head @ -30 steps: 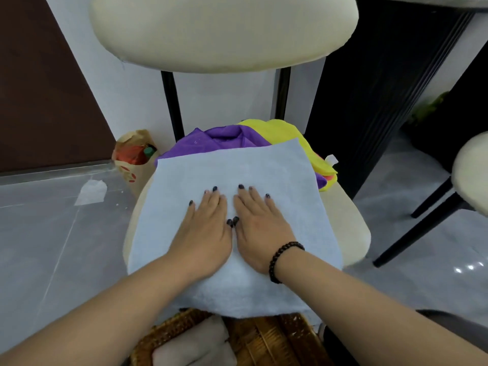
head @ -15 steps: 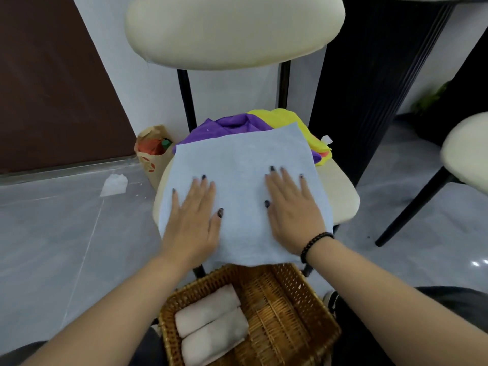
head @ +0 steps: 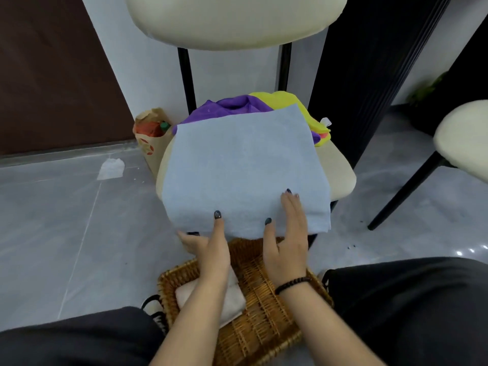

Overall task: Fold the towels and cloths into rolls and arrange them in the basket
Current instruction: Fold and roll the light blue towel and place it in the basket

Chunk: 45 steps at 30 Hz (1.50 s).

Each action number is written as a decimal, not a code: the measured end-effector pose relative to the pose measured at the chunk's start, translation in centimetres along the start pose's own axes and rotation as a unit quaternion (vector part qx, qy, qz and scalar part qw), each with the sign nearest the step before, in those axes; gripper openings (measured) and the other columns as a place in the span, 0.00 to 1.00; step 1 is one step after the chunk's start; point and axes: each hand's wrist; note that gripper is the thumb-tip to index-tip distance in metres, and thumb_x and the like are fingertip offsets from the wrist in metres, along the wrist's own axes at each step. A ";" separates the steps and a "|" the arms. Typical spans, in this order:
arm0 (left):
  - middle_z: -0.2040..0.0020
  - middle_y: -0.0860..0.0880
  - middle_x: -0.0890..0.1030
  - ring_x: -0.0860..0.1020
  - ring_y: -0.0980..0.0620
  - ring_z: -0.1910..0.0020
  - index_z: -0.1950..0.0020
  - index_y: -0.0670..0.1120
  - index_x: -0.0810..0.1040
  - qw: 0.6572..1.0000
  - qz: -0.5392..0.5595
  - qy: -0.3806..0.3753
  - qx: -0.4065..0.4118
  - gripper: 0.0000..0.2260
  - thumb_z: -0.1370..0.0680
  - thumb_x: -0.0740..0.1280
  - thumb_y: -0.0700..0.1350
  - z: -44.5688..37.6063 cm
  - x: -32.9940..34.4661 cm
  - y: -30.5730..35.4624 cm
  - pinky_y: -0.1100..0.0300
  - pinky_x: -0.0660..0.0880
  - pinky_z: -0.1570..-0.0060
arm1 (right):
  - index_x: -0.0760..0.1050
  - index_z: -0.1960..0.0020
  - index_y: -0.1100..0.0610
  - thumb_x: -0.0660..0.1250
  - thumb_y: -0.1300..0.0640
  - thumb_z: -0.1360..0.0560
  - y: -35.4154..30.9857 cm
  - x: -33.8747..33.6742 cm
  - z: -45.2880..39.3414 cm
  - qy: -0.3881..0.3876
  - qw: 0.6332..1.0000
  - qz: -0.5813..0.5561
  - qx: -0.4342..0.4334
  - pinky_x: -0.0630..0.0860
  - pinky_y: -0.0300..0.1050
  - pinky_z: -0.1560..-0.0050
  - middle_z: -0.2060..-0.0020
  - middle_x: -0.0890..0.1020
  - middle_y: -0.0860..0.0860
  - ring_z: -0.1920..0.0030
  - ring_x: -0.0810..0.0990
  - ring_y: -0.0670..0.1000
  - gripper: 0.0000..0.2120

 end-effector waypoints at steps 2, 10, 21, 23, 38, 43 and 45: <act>0.26 0.46 0.66 0.67 0.48 0.28 0.22 0.49 0.57 0.973 0.184 -0.080 -0.117 0.50 0.37 0.77 0.63 -0.6 -0.1 -1.0 0.46 0.62 0.28 | 0.64 0.32 0.51 0.67 0.56 0.24 -0.4 1.0 1.8 0.092 0.966 -0.125 0.207 0.62 0.41 0.30 0.34 0.68 0.46 0.31 0.66 0.46 0.23; 0.41 0.43 0.81 0.78 0.47 0.42 0.37 0.44 0.76 0.880 0.393 -0.163 -0.211 0.16 0.24 0.68 0.41 0.8 -1.0 -1.8 0.54 0.75 0.43 | 0.71 0.34 0.61 0.83 0.53 0.44 0.5 2.6 1.9 -0.046 0.639 -0.595 0.485 0.79 0.46 0.46 0.41 0.80 0.59 0.42 0.80 0.55 0.42; 0.39 0.45 0.80 0.79 0.50 0.40 0.33 0.44 0.73 0.912 0.382 -0.117 -0.095 0.20 0.24 0.67 0.43 0.9 -2.5 -0.3 0.52 0.77 0.42 | 0.71 0.33 0.60 0.65 0.63 0.23 -0.1 0.6 0.0 0.000 0.643 -0.635 0.428 0.78 0.53 0.43 0.40 0.80 0.57 0.40 0.79 0.54 0.19; 0.39 0.45 0.81 0.80 0.51 0.41 0.33 0.44 0.74 0.916 0.378 -0.098 -0.095 0.19 0.23 0.67 0.45 0.7 -3.2 -0.3 0.54 0.78 0.44 | 0.72 0.34 0.59 0.66 0.62 0.24 0.5 -0.5 -0.3 0.044 0.639 -0.633 0.435 0.77 0.55 0.43 0.41 0.81 0.56 0.42 0.80 0.54 0.19; 0.40 0.47 0.81 0.82 0.52 0.49 0.37 0.45 0.76 0.905 0.411 -0.024 -0.106 0.14 0.19 0.63 0.50 0.5 -6.1 1.1 0.59 0.80 0.61 | 0.73 0.38 0.57 0.56 0.56 0.18 2.4 -6.7 -2.7 0.172 0.625 -0.623 0.437 0.80 0.44 0.70 0.49 0.81 0.54 0.63 0.85 0.51 0.13; 0.39 0.47 0.81 0.79 0.48 0.40 0.34 0.46 0.76 0.903 0.400 -0.119 -0.101 0.19 0.24 0.69 0.48 1.1 -6.4 1.9 0.52 0.77 0.42 | 0.72 0.33 0.56 0.73 0.45 0.33 1.9 -5.6 -1.4 0.077 0.610 -0.657 0.437 0.73 0.52 0.36 0.40 0.80 0.54 0.39 0.79 0.54 0.32; 0.40 0.45 0.81 0.80 0.45 0.41 0.35 0.46 0.77 0.901 0.397 -0.127 -0.120 0.18 0.25 0.70 0.45 1.1 -6.1 2.2 0.45 0.76 0.40 | 0.72 0.33 0.57 0.74 0.54 0.31 2.1 -4.9 -1.0 0.055 0.631 -0.634 0.444 0.73 0.55 0.36 0.40 0.80 0.54 0.39 0.78 0.54 0.28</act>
Point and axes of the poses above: each hand's wrist, its own z-axis away from the middle knuckle, its own x-axis out of the palm, y = z × x
